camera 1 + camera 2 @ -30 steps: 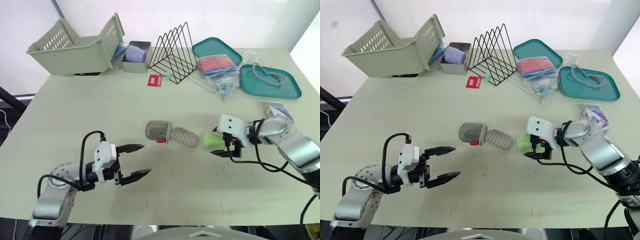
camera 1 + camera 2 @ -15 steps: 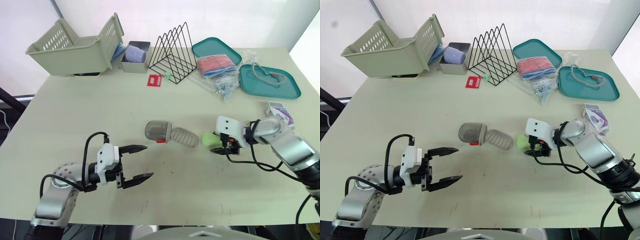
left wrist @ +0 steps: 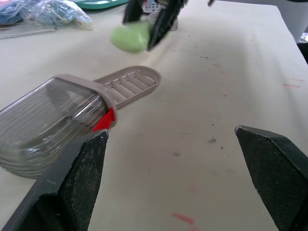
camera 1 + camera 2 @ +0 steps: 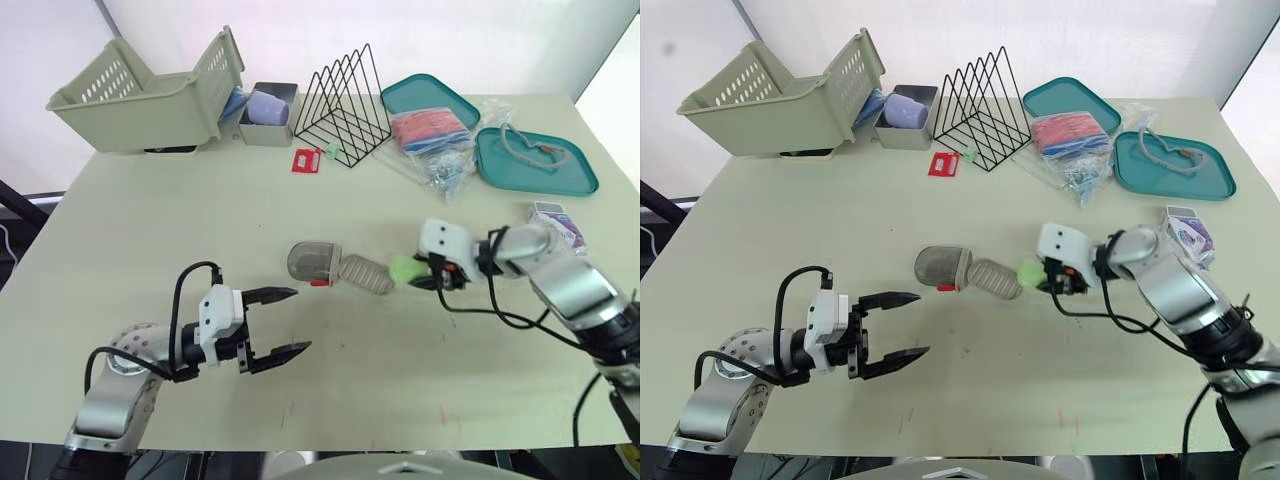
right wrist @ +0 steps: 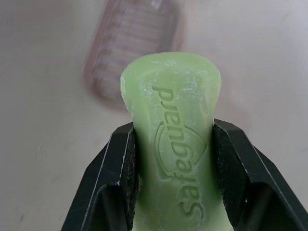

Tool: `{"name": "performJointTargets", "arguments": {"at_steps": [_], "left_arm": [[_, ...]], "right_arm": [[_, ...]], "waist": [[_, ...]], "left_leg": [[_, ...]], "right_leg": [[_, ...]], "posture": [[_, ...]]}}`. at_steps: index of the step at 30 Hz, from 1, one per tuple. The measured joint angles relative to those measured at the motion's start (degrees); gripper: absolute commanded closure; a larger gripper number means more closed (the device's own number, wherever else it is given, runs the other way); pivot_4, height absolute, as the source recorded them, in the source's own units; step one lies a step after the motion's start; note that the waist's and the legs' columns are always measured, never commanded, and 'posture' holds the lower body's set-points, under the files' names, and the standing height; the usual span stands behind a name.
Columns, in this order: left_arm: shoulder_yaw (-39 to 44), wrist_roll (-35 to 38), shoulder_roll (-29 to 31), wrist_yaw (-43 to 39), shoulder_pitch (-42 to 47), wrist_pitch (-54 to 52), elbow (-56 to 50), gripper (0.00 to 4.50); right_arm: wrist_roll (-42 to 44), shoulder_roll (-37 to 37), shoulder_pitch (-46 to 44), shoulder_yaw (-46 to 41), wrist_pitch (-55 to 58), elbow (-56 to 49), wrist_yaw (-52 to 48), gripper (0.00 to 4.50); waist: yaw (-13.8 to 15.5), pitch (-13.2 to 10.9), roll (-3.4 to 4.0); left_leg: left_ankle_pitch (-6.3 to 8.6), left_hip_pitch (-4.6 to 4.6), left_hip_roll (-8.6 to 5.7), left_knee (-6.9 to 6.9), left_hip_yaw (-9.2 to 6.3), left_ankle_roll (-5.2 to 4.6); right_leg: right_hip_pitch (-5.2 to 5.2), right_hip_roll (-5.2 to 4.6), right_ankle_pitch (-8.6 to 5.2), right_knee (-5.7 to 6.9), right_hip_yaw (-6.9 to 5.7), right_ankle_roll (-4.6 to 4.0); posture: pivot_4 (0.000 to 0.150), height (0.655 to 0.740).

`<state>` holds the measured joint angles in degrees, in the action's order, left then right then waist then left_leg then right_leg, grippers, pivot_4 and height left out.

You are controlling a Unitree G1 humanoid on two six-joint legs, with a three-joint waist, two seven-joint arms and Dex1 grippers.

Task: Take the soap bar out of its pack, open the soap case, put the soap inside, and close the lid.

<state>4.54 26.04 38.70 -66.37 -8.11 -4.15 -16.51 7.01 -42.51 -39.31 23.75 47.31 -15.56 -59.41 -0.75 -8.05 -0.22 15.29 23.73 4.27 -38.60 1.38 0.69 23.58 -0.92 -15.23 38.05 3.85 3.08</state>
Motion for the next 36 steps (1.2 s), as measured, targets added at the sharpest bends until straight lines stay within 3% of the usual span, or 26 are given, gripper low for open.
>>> {"name": "performJointTargets", "arguments": {"at_steps": [14, 36], "left_arm": [[0.48, 0.93, -0.85, 2.91, 0.06, -0.43, 1.37, 0.0], [0.39, 1.01, -1.8, 3.83, -1.2, 0.85, 1.36, 0.0]], "right_arm": [[0.83, 12.14, -3.0, 6.39, 22.12, -5.58, 11.4, 2.9], [3.68, 17.05, -5.45, 7.48, 28.47, -2.62, 19.99, 2.9]], "waist": [[-0.08, 0.0, -0.01], [-0.15, 0.0, -0.01]], "left_leg": [[0.0, 0.01, 0.0, 0.05, -0.01, 0.0], [0.0, 0.01, 0.0, 0.1, -0.01, 0.0]], "right_leg": [[0.03, -0.01, -0.01, 0.02, -0.02, -0.02], [0.04, -0.02, -0.02, 0.0, -0.04, -0.03]], "posture": [[0.15, 0.74], [0.15, 0.74]]}}
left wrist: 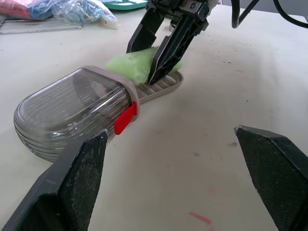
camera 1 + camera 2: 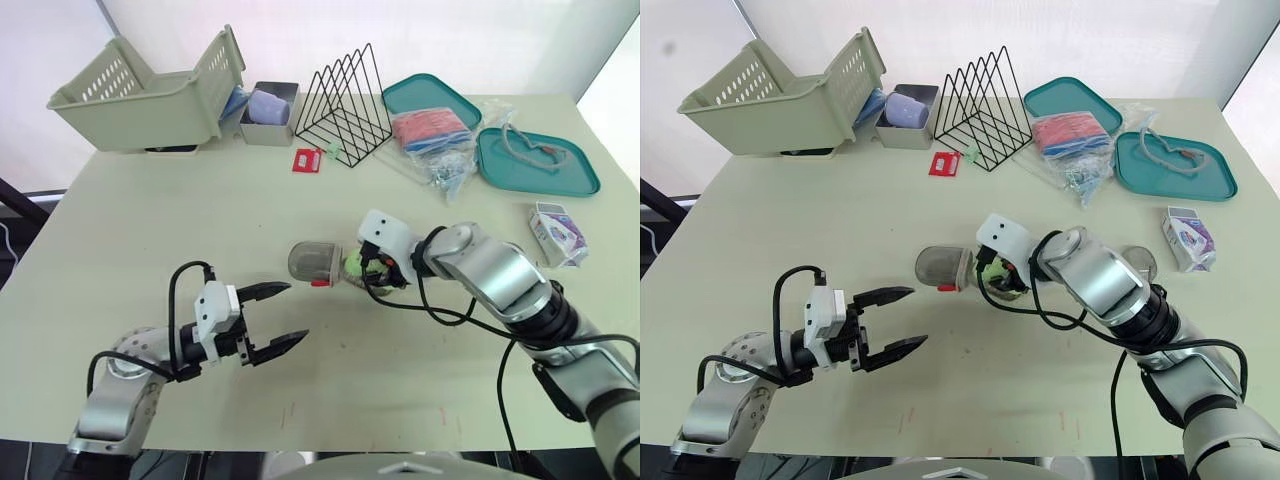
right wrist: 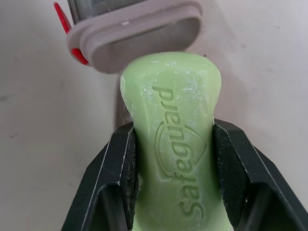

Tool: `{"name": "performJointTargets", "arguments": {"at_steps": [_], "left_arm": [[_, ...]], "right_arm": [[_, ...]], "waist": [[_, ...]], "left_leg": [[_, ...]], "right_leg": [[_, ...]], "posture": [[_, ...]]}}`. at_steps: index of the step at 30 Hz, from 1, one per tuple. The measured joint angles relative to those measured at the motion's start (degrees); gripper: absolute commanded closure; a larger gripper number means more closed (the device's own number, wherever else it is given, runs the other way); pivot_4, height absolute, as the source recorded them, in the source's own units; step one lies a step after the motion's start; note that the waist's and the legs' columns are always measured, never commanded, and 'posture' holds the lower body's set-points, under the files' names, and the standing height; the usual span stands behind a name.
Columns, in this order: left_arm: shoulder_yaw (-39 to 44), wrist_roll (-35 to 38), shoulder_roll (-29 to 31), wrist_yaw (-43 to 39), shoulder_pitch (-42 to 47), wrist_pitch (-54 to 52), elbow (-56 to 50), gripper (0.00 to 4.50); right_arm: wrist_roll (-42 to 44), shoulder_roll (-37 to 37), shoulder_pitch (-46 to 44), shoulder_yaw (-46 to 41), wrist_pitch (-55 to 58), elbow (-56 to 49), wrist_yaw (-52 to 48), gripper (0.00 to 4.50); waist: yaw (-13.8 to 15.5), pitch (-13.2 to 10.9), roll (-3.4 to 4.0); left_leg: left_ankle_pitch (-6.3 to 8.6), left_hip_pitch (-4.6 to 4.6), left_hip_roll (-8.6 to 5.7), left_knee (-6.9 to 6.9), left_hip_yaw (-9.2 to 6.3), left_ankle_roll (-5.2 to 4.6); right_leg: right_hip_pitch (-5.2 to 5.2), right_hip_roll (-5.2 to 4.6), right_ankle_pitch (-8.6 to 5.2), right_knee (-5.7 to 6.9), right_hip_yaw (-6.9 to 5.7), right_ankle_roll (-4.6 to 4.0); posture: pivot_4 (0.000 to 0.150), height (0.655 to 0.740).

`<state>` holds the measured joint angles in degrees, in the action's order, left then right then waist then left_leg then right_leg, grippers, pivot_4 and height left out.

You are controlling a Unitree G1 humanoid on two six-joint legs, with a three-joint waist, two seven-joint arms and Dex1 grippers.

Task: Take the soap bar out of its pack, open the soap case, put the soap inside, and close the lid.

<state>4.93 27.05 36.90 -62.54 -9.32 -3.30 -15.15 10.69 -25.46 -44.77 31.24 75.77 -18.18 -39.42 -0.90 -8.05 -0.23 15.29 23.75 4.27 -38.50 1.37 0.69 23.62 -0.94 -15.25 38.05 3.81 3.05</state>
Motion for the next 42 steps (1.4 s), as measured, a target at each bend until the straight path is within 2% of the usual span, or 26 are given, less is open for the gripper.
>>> {"name": "performJointTargets", "arguments": {"at_steps": [3, 5, 6, 7, 8, 9, 10, 17, 20, 24, 26, 29, 31, 32, 36, 40, 42], "left_arm": [[-0.03, -0.03, -0.03, 0.0, 0.02, 0.14, 0.0, 0.0], [-0.04, -0.04, -0.03, 0.0, 0.02, 0.23, 0.0, 0.0], [-0.04, -0.05, -0.03, 0.0, 0.01, 0.27, 0.0, 0.0], [-0.04, -0.05, -0.04, -0.01, 0.0, 0.31, 0.0, 0.0], [-0.05, -0.05, -0.04, -0.02, 0.01, 0.36, 0.0, 0.0], [-0.05, -0.06, -0.04, -0.03, 0.0, 0.38, 0.0, 0.0], [-0.05, -0.07, -0.04, -0.1, -0.02, 0.46, 0.04, 0.0], [-0.17, -0.25, -0.03, -0.58, 0.01, 1.28, 0.37, 0.0], [-0.63, -0.58, -0.02, -1.01, 0.12, 1.52, 0.85, 0.0], [-1.0, -1.02, -0.03, -1.72, 0.98, 2.62, 1.96, 0.0], [-0.93, -1.08, 0.13, -2.24, 1.81, 3.02, 2.92, 0.0], [-0.98, -2.24, 1.24, -3.99, 6.38, 4.38, 7.25, 0.0], [-1.08, -2.7, 1.43, -4.8, 9.39, 5.09, 9.63, 0.0], [-1.02, -2.77, 1.57, -4.93, 10.06, 5.36, 10.07, 0.0], [-2.48, -3.48, 2.16, -7.59, 17.76, 6.03, 14.81, 0.0], [-5.13, -5.54, 3.23, -12.08, 23.67, 7.55, 18.82, 0.0], [-5.75, -5.88, 3.28, -12.94, 25.42, 7.63, 20.12, 0.0]], "right_arm": [[0.31, 0.01, -0.04, 0.0, 0.1, 0.88, 0.21, 2.9], [0.44, -0.11, -0.04, 0.0, -0.13, 1.26, 0.46, 1.88], [0.53, -0.23, -0.06, 0.0, -0.41, 1.26, 0.53, 1.61], [0.68, -0.27, -0.36, 0.01, -1.04, 1.22, 0.58, 0.98], [0.72, -0.39, -0.62, 0.01, -1.23, 1.22, 0.59, 0.71], [0.75, -0.69, -0.75, 0.0, -1.65, 1.22, 0.61, 0.17], [0.81, -1.33, -0.75, 0.0, -2.29, 1.23, 0.61, 0.07], [1.5, -3.44, -0.69, -0.87, -5.5, 0.32, -0.2, 0.07], [2.52, -5.76, 1.5, -4.48, -11.56, -3.28, -1.82, 0.07], [5.1, -8.52, 11.35, -12.54, -25.36, -7.26, -5.37, 0.07], [7.19, -9.88, 15.33, -16.44, -27.74, -8.3, -6.96, 0.07], [14.09, -13.16, 25.41, -28.11, -29.98, -9.08, -11.76, 0.07], [17.07, -13.58, 29.93, -32.84, -32.15, -9.09, -13.79, 0.07], [17.59, -13.64, 30.99, -33.7, -32.77, -9.05, -14.29, 0.07], [17.45, -14.87, 44.39, -39.48, -47.58, -6.31, -22.06, 0.07], [15.99, -15.39, 51.96, -41.66, -58.47, -3.71, -26.29, 0.07], [15.74, -15.42, 52.97, -41.95, -59.86, -3.38, -26.51, 0.07]], "waist": [[0.03, 0.0, 0.0], [0.02, 0.0, 0.0], [0.01, 0.0, 0.0], [0.0, 0.0, 0.0], [-0.01, 0.0, 0.0], [-0.01, 0.0, 0.0], [0.0, 0.0, 0.0], [0.02, 0.0, 0.0], [0.12, 0.0, -0.02], [0.28, -0.01, -0.06], [0.29, -0.01, -0.07], [0.67, -0.04, -0.12], [0.54, -0.04, -0.12], [0.33, -0.04, -0.13], [0.36, -0.05, -0.15], [0.03, -0.05, -0.15], [0.09, -0.05, -0.15]], "left_leg": [[0.0, 0.0, 0.0, 0.0, 0.0, 0.0], [0.0, 0.0, 0.0, 0.0, 0.01, 0.0], [0.0, 0.0, 0.0, 0.0, 0.0, 0.0], [0.0, -0.01, 0.0, 0.0, 0.0, 0.0], [0.0, 0.0, 0.0, 0.01, 0.0, 0.0], [0.0, -0.01, 0.0, 0.01, 0.0, 0.0], [0.0, 0.0, 0.0, 0.01, 0.0, 0.0], [0.0, 0.0, 0.0, 0.02, 0.0, 0.0], [0.0, 0.01, 0.0, 0.04, -0.01, 0.0], [0.0, 0.01, -0.01, 0.05, -0.02, 0.0], [0.0, 0.01, -0.01, 0.04, -0.01, 0.0], [0.0, -0.01, -0.02, 0.04, -0.02, 0.0], [0.0, -0.02, -0.01, 0.05, -0.03, 0.0], [0.0, -0.02, -0.01, 0.05, -0.03, 0.0], [0.0, -0.02, -0.02, 0.06, 0.0, 0.0], [0.0, -0.07, -0.02, 0.05, 0.0, 0.0], [0.0, -0.07, -0.02, 0.05, 0.0, 0.0]], "right_leg": [[0.0, 0.0, 0.0, -0.01, 0.0, 0.0], [0.0, 0.0, 0.0, -0.01, 0.0, 0.0], [0.0, 0.0, 0.0, -0.01, 0.0, 0.0], [0.0, 0.0, 0.0, -0.01, 0.0, 0.0], [0.0, 0.0, 0.0, -0.01, 0.0, 0.0], [0.0, 0.0, 0.0, -0.01, 0.0, 0.0], [0.0, 0.0, 0.0, -0.02, 0.0, 0.0], [0.0, -0.01, 0.0, -0.04, 0.0, 0.0], [-0.01, -0.01, 0.0, -0.06, -0.02, 0.0], [-0.03, -0.01, 0.0, -0.09, -0.04, 0.0], [-0.04, -0.01, 0.0, -0.08, -0.04, 0.01], [-0.08, -0.01, 0.0, -0.09, -0.05, 0.01], [-0.07, 0.01, 0.0, -0.07, -0.04, 0.01], [-0.07, 0.02, 0.0, -0.07, -0.03, 0.0], [-0.09, 0.01, 0.0, -0.1, 0.0, 0.01], [-0.1, 0.04, 0.0, -0.05, 0.02, 0.01], [-0.1, 0.04, 0.0, -0.04, 0.02, 0.01]], "posture": [[0.15, 0.74], [0.15, 0.74], [0.15, 0.74], [0.15, 0.74], [0.15, 0.74], [0.15, 0.74], [0.15, 0.74], [0.15, 0.74], [0.15, 0.74], [0.15, 0.74], [0.15, 0.74], [0.15, 0.74], [0.15, 0.74], [0.15, 0.74], [0.15, 0.74], [0.15, 0.74], [0.15, 0.74]]}}
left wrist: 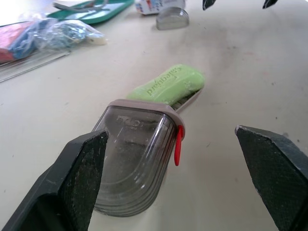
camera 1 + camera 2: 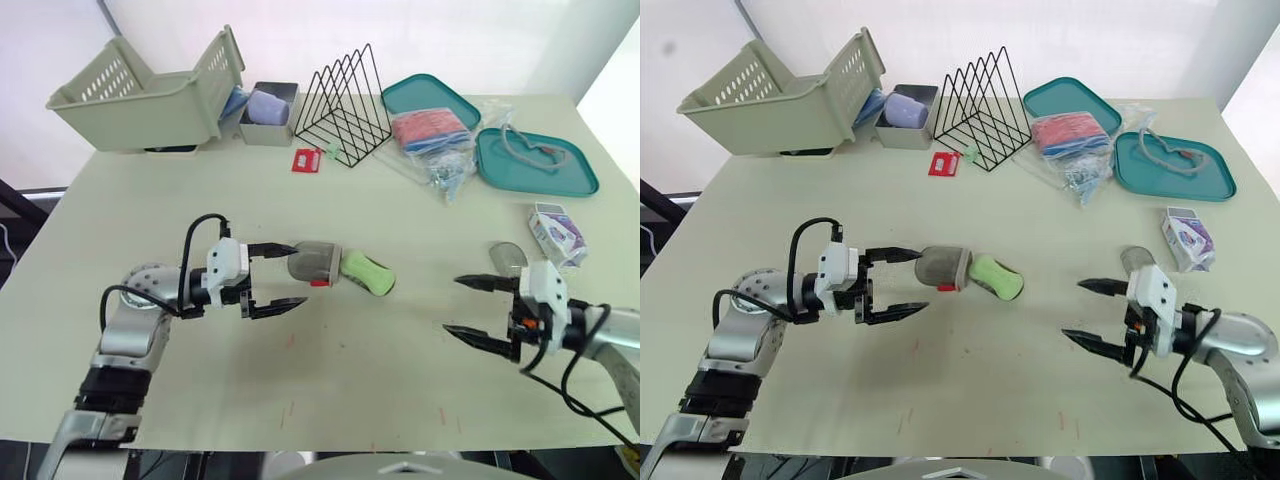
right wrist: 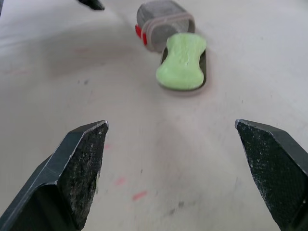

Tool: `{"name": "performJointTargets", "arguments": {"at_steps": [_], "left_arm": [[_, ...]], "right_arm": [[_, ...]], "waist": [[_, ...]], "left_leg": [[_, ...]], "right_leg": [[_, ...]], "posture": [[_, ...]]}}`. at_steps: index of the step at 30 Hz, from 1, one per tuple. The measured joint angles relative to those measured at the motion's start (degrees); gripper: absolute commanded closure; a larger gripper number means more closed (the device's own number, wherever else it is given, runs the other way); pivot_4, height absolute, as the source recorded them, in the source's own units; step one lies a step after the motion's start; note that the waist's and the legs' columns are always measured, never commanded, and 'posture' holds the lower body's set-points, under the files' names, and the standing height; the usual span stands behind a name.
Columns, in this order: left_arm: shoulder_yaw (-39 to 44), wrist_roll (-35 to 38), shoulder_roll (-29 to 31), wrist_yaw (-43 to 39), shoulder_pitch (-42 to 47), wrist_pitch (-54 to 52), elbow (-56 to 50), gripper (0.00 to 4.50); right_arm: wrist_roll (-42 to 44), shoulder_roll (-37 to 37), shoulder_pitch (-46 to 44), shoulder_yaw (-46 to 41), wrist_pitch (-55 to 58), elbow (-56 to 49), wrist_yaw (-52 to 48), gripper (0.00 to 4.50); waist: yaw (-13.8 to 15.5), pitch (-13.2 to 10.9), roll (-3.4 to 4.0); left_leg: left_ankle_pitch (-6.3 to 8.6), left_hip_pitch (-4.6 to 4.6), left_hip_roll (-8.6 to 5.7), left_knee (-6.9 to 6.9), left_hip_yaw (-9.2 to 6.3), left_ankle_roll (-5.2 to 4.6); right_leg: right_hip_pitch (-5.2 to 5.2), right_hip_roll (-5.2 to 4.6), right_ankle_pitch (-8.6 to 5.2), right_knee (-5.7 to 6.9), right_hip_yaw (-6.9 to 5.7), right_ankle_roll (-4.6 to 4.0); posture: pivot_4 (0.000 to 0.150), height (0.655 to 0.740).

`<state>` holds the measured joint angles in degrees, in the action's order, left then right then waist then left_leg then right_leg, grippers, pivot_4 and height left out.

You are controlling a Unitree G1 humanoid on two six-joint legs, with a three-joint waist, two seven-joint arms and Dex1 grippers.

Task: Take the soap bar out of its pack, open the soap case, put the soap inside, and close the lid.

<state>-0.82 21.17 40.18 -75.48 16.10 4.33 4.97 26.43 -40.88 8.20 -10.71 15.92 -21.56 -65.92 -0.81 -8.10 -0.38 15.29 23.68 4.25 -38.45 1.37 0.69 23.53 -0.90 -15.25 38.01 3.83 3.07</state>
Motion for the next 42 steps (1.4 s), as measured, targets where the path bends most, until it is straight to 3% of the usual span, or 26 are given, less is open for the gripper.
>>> {"name": "performJointTargets", "arguments": {"at_steps": [4, 17, 24, 42], "left_arm": [[-3.71, -3.84, 0.33, -3.53, 11.24, 0.37, 7.96, 0.0], [-13.57, -12.61, -2.39, -12.37, 27.85, 0.07, 22.38, 0.0], [-15.5, -14.68, -3.06, -13.76, 31.25, 0.11, 25.87, 0.0], [-19.47, -18.87, -1.65, -14.82, 33.75, 0.22, 30.04, 0.0]], "right_arm": [[0.1, 0.02, 2.3, -0.67, -3.08, -0.22, 0.16, 0.07], [1.86, 2.03, 7.05, -2.93, -10.41, 3.23, -0.44, 0.07], [3.09, 5.77, 9.19, -3.83, -13.74, 5.39, 1.35, 0.07], [1.86, 5.72, 10.97, -3.46, -17.2, 7.0, 1.29, 0.07]], "waist": [[0.47, -0.01, -0.02], [0.34, -0.02, -0.04], [0.39, -0.02, -0.04], [0.4, -0.02, -0.04]], "left_leg": [[0.0, 0.04, -0.02, -0.06, -0.01, 0.0], [0.0, 0.04, -0.03, -0.06, -0.04, 0.0], [0.0, 0.05, -0.02, -0.06, -0.04, 0.0], [0.0, 0.04, -0.02, -0.08, -0.03, 0.0]], "right_leg": [[-0.02, -0.01, 0.0, -0.03, -0.01, 0.01], [-0.02, 0.02, 0.0, -0.01, -0.02, 0.01], [-0.01, 0.01, 0.0, -0.02, -0.02, 0.01], [-0.02, 0.01, 0.0, 0.01, -0.02, 0.01]], "posture": [[0.15, 0.74], [0.15, 0.74], [0.15, 0.74], [0.15, 0.74]]}}
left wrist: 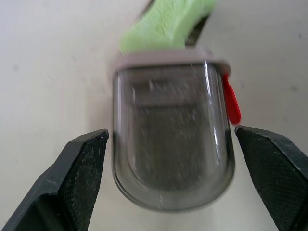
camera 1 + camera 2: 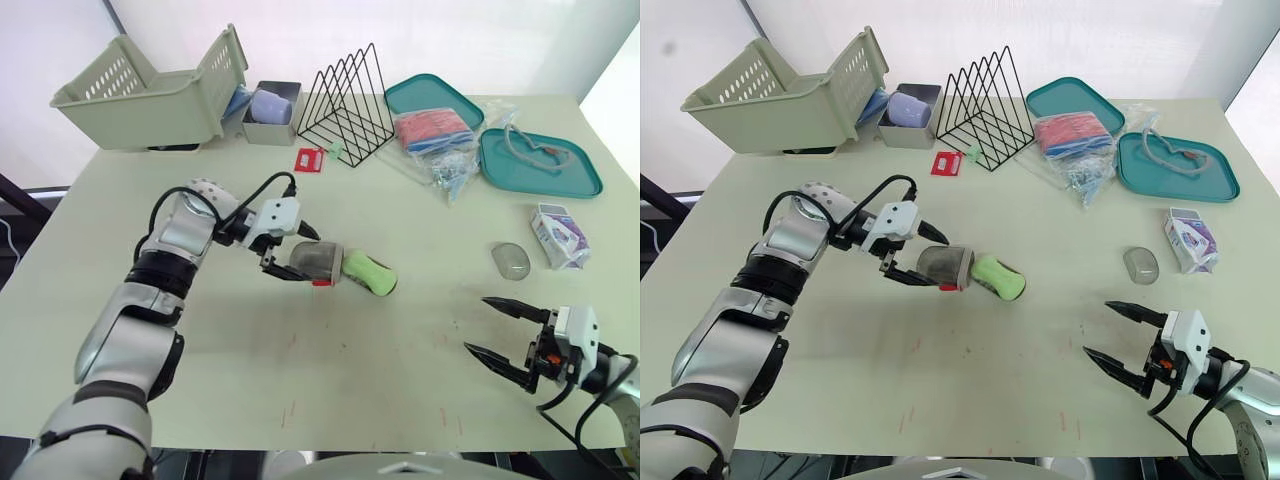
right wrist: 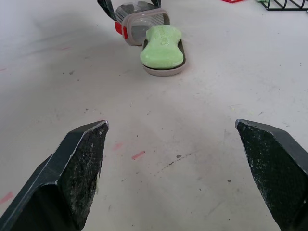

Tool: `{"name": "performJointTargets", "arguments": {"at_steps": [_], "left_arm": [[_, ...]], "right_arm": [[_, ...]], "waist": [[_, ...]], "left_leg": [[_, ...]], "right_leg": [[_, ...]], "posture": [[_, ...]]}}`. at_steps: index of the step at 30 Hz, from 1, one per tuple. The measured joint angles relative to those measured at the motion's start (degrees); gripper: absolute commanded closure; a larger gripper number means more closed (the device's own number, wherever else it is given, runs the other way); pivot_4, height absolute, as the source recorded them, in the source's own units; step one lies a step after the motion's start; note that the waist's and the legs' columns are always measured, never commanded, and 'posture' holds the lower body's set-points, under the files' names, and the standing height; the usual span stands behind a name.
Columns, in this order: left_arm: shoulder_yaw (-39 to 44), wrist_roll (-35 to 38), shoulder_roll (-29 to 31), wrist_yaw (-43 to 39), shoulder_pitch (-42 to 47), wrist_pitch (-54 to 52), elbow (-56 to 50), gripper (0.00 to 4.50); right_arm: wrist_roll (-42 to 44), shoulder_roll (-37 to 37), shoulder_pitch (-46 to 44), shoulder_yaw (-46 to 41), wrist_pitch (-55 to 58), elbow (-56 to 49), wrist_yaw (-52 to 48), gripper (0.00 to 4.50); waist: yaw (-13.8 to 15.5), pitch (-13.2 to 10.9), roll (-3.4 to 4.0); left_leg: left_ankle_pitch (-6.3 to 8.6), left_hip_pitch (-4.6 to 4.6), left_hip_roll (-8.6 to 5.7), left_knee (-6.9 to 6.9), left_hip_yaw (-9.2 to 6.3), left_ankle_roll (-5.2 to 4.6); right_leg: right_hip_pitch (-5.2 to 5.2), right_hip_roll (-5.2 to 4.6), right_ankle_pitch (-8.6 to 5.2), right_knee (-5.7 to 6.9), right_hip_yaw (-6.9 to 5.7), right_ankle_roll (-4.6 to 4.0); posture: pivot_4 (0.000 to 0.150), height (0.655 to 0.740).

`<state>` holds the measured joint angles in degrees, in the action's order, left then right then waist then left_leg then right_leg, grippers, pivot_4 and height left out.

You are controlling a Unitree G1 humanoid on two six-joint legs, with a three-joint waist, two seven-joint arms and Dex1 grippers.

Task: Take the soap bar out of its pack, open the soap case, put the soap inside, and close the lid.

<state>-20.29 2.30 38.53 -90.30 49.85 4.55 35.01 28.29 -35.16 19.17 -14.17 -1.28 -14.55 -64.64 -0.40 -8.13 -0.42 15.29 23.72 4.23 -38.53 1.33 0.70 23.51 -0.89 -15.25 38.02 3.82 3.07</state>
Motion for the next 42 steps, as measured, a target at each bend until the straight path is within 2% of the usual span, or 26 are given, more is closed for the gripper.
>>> {"name": "performJointTargets", "arguments": {"at_steps": [23, 24, 26, 36, 42], "left_arm": [[-0.13, -1.33, -1.9, 0.27, 0.0, 2.86, 2.46, 0.0], [-0.12, -1.79, -1.95, 0.49, 0.0, 3.53, 2.98, 0.54], [-0.05, -2.03, -2.06, 0.55, 0.01, 3.89, 3.28, 1.05], [0.51, -2.11, -2.51, 0.7, 0.11, 5.98, 4.65, 1.05], [0.72, -2.12, -2.23, 0.51, 0.15, 6.65, 5.0, 1.05]], "right_arm": [[-0.11, -0.92, -0.69, 0.93, 1.06, -0.3, 0.21, 0.07], [-0.11, -0.98, -0.66, 0.94, 1.09, -0.35, 0.22, 0.0], [-0.1, -1.12, -0.57, 0.93, 1.11, -0.43, 0.22, 0.0], [0.14, -2.91, -0.77, 1.0, 3.01, -2.36, 0.56, 0.0], [1.58, -7.25, -6.89, 3.2, 13.31, -11.11, 5.38, 0.0]], "waist": [[0.31, 0.0, 0.0], [0.32, 0.0, 0.0], [0.33, 0.0, 0.0], [0.5, 0.0, 0.0], [0.43, 0.0, 0.0]], "left_leg": [[0.0, 0.01, 0.0, -0.02, 0.0, 0.0], [0.0, 0.01, 0.0, -0.02, 0.01, 0.0], [0.0, 0.0, 0.0, -0.02, 0.0, 0.0], [0.0, 0.0, 0.0, -0.07, 0.01, 0.0], [0.0, 0.01, 0.0, -0.11, -0.02, 0.0]], "right_leg": [[0.0, 0.0, 0.0, 0.01, 0.0, 0.0], [0.0, 0.0, 0.0, 0.01, 0.0, 0.0], [0.0, 0.0, 0.0, 0.01, 0.0, 0.0], [-0.01, 0.0, 0.0, 0.06, 0.0, 0.0], [0.0, 0.0, 0.0, 0.1, 0.0, 0.0]], "posture": [[0.15, 0.74], [0.15, 0.74], [0.15, 0.74], [0.15, 0.74], [0.15, 0.74]]}}
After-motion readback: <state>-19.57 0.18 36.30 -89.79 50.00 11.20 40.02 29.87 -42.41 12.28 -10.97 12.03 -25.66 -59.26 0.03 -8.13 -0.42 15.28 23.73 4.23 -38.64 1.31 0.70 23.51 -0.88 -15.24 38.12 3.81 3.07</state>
